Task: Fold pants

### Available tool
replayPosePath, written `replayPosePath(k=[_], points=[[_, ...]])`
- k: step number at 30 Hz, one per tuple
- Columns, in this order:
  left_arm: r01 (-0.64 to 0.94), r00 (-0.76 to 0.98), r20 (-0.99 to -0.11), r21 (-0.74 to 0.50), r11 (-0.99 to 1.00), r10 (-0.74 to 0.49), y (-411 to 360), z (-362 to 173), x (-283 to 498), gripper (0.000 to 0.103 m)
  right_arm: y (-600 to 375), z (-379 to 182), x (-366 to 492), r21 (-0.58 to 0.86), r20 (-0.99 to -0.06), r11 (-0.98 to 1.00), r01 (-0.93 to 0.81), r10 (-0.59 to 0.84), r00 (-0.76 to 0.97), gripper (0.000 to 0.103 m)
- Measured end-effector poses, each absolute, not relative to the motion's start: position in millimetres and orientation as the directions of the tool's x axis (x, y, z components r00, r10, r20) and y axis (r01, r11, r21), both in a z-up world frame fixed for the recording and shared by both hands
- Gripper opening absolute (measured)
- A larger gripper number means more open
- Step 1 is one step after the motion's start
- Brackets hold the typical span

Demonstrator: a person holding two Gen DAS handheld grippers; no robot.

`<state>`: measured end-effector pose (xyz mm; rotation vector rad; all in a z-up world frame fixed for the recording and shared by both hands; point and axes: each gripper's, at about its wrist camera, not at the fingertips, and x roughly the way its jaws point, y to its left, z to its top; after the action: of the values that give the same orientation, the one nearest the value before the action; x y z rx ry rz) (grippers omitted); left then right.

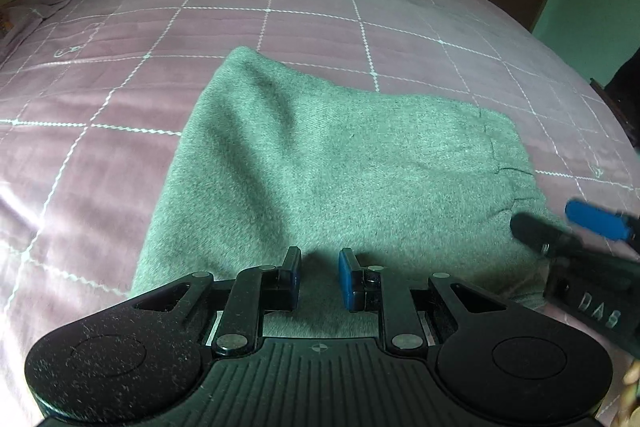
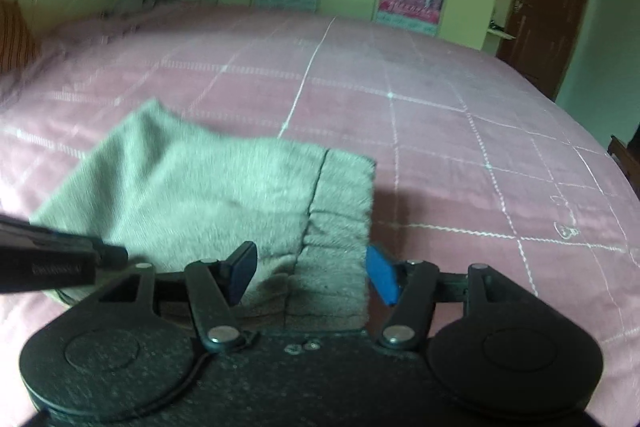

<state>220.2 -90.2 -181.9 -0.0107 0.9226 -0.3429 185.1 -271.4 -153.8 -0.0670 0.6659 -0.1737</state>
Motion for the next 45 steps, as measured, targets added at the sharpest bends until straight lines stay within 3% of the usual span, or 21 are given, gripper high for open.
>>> replayPosePath(k=[4,13,24,32,38,44,45], points=[[0.281,0.558,-0.78,-0.144,0.949,-0.283,-88,-180,212,0.021,-273,-170,188,-0.126,-0.683,0.985,0.12,-0.174,0.709,0.061],[0.252,0.569,-0.771,-0.169,0.953,-0.287,-74,-172,198,0.021,-276,-148,167,-0.022,-0.637,0.988,0.152,-0.131,0.759,0.061],[0.256,0.577,-0.774,-0.133,0.958,-0.261,-77,-176,191,0.021,-283,-167,168,0.028,-0.716,0.979,0.2,-0.12,0.688,0.061],[0.235,0.588,-0.758,-0.173,0.956,-0.282,-63,-171,181,0.021,-279,-137,153,0.051,-0.615,0.981,0.188,-0.117,0.78,0.061],[0.211,0.602,-0.746,-0.195,0.958,-0.285,-52,-160,180,0.021,-279,-161,164,0.042,-0.713,0.982,0.182,-0.098,0.695,0.062],[0.16,0.597,-0.753,-0.228,0.961,-0.278,-26,-151,209,0.022,-309,-151,163,0.131,-0.686,0.971,0.198,-0.056,0.726,0.066],[0.148,0.591,-0.759,-0.23,0.962,-0.272,-22,-153,216,0.029,-316,-150,165,0.164,-0.69,0.965,0.204,-0.035,0.723,0.066]])
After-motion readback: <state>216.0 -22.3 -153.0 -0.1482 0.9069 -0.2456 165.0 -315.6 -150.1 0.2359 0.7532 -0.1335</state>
